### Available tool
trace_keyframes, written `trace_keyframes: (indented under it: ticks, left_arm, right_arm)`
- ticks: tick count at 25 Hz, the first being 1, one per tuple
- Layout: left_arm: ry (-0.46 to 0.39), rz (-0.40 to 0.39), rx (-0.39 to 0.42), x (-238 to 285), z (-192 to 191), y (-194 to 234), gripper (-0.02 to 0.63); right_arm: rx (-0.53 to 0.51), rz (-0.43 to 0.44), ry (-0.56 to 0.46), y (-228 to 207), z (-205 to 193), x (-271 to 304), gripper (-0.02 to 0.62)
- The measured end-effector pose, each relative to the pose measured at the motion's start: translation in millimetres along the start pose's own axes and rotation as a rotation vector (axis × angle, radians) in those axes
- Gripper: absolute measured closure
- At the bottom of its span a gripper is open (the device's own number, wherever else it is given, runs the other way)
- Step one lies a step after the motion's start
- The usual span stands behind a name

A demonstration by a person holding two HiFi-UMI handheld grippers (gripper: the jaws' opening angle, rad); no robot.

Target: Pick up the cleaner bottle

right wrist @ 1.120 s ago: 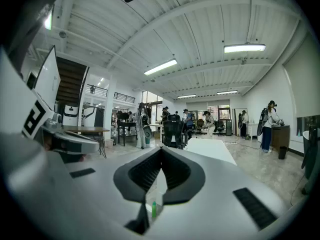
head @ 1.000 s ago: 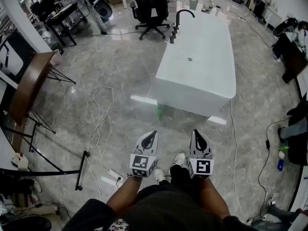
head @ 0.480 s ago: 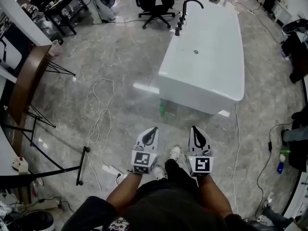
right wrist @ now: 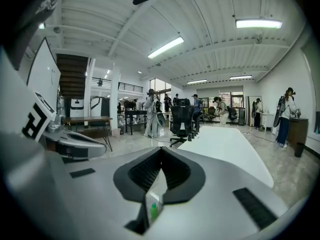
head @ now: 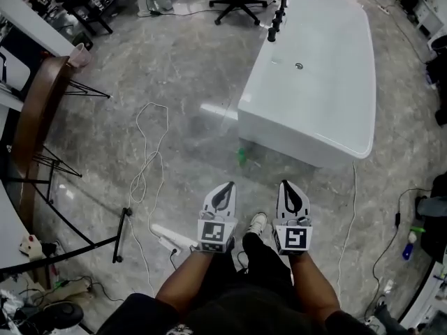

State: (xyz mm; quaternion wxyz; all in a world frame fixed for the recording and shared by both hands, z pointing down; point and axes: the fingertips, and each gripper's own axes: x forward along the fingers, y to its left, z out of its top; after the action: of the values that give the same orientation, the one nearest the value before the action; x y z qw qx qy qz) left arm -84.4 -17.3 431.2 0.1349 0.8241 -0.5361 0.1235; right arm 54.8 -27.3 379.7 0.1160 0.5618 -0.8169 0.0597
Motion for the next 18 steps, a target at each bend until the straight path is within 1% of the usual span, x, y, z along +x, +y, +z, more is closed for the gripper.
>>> trace_keyframes:
  ticks: [2, 4, 6, 8, 10, 13, 16, 18]
  left_arm:
    - [-0.012, 0.001, -0.019, 21.1, -5.5, 17.1, 0.600]
    - [-0.016, 0.003, -0.020, 37.7, -18.6, 34.7, 0.600]
    - [-0.009, 0.003, -0.008, 55.5, -36.6, 52.7, 0.600]
    - [0.001, 0.002, 0.022, 76.4, -54.9, 68.7, 0.600]
    - [0.011, -0.006, 0.035, 98.0, -76.7, 77.8, 0.600]
    - [0.033, -0.006, 0.018, 133.6, -125.6, 84.2, 0.600]
    - [0.037, -0.001, -0.033, 172.0, -179.8, 92.3, 0.600]
    - [0.039, 0.012, -0.027, 193.8, -220.4, 100.8, 0.600]
  right_arm:
    - [0.011, -0.012, 0.016, -0.6, -11.7, 23.8, 0.578]
    - [0.018, -0.059, 0.043, -3.8, -23.6, 41.3, 0.578]
    - [0.026, -0.084, 0.037, -2.4, -40.5, 59.8, 0.578]
    - [0.032, -0.084, 0.021, 0.2, -63.6, 80.7, 0.578]
    - [0.034, -0.099, 0.017, -2.0, -90.0, 99.5, 0.578]
    - [0.030, -0.123, 0.025, -12.4, -143.5, 126.1, 0.578]
    - [0.033, -0.137, 0.021, -24.7, -205.4, 152.8, 0.578]
    - [0.040, -0.147, 0.016, -32.0, -246.3, 167.7, 0.578]
